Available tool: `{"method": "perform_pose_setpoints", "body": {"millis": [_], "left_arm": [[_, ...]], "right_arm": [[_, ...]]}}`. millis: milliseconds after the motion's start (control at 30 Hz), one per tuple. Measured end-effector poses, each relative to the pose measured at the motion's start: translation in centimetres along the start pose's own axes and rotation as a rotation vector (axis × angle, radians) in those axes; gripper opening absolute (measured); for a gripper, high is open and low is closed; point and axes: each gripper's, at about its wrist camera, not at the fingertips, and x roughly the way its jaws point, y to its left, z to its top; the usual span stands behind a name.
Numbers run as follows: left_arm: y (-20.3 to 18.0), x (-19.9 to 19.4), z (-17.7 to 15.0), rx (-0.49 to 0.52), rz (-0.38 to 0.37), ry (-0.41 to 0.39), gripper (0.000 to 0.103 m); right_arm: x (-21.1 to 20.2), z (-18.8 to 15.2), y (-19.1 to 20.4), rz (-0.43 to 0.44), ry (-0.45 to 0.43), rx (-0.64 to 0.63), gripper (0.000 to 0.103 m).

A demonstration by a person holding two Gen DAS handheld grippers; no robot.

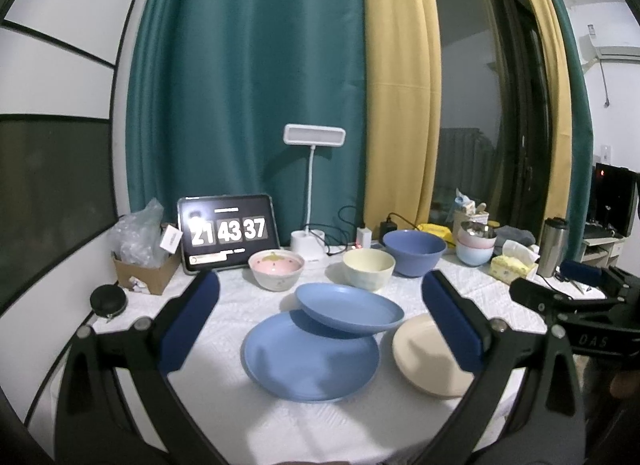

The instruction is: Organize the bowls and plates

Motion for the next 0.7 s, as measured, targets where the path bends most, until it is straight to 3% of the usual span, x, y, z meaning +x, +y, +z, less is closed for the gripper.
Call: {"method": "perform_pose_setpoints", "body": {"millis": [700], "left_arm": [[-0.15,0.01,-0.11,0.004,-0.001,0.002,0.102]], "right_arm": [[0.14,-0.12,-0.12,0.0,0.002,-0.001,0.103]]}}
